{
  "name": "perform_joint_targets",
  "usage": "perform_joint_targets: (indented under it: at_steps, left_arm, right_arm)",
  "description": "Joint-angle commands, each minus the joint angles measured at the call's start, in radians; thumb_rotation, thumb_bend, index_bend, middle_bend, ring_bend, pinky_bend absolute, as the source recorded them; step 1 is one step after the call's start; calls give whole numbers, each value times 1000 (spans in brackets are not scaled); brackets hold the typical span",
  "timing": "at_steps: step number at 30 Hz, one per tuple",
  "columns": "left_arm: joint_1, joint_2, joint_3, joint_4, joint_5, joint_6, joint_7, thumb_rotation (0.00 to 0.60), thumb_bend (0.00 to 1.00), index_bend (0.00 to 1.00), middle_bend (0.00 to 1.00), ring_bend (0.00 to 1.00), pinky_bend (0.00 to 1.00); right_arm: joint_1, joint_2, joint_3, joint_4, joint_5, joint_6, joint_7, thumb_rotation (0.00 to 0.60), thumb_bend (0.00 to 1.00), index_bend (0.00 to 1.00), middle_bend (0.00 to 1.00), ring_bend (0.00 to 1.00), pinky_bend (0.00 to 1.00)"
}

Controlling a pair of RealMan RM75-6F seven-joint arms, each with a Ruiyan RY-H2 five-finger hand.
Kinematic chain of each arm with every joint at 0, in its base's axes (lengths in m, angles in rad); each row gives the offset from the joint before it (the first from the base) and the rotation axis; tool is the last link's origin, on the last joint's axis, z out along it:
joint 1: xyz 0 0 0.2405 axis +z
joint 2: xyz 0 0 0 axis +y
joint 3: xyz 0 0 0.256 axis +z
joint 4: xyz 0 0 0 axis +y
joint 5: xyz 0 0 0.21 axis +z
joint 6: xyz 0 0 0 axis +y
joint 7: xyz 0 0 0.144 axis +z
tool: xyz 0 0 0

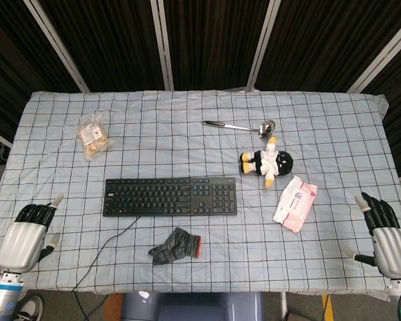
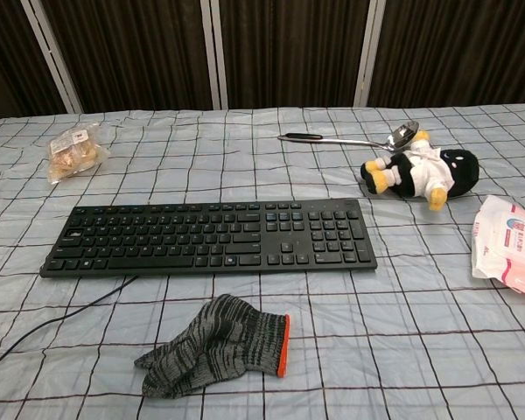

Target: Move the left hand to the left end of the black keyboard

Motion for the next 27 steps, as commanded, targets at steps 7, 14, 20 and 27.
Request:
perform_joint_targets:
  at_steps: [7,14,20,27]
  left_arm:
    - [-141,2,-109,-182,-325,-224,165,600,999,0,838,768,583]
    - [-280,-17,-172,-238,-653,-319,366,600,1000,0,846,775,592]
    - [-429,-79,-193,-229,-948,-283,562,600,1000,0,846,775,592]
    - [-512,-143,-197,-191,-1083,-241,631,600,1000,0,845,775,592]
  right_arm:
    - [1,0,-1,-2,-4,-2,3,600,52,0,0,0,0]
    - [3,3,-2,-3,-6,-5,15,600,52,0,0,0,0]
    - [5,4,-3,-5,-8,-7,21,600,51,0,0,0,0]
    - [8,4,-3,-7,-8,-12,28,600,51,0,0,0,0]
